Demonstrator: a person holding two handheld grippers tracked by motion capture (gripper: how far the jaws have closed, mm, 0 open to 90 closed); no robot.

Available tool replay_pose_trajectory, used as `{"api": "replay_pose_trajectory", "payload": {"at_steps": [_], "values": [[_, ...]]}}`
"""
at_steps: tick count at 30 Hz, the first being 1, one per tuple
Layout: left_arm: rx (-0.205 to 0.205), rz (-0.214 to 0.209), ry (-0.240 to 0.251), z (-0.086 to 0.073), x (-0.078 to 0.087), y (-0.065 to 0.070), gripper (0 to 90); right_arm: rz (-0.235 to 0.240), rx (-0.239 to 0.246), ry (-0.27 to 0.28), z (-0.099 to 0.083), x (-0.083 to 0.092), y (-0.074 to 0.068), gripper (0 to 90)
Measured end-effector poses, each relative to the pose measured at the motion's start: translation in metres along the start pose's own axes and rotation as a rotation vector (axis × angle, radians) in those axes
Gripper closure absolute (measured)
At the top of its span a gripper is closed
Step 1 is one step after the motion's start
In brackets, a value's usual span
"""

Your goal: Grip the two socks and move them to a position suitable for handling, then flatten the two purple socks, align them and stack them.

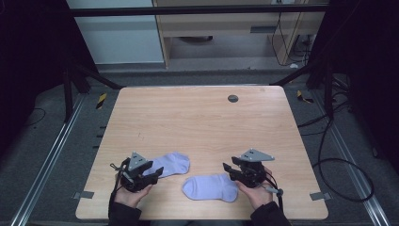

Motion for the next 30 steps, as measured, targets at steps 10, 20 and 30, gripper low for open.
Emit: {"api": "replay_pose_trajectory", "payload": {"at_steps": [10,20,30], "values": [[0.041,0.062,0.019,-0.009,0.016,-0.029,44.9,0.033,0.020,0.004,0.024,-0.030,-0.040,46.7],[0.068,0.114,0.011,-0.018,0.025,-0.050,46.6,0.045,0.035,-0.006,0.037,-0.060,-0.072,47.7],[0.069,0.127,-0.042,-0.027,0.018,-0.058,53.5,0.041,0.051,-0.055,0.038,-0.087,-0.090,52.7]]}}
Point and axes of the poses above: each handheld gripper's, and its own axes: x roughly backward along the jaws, z roughly out of its top, y roughly to its right, the point moved 4 cm from there along -x, roughly forward along the jaws, and after that the axes turned 13 degrees about -z, right-handed, at the moved point
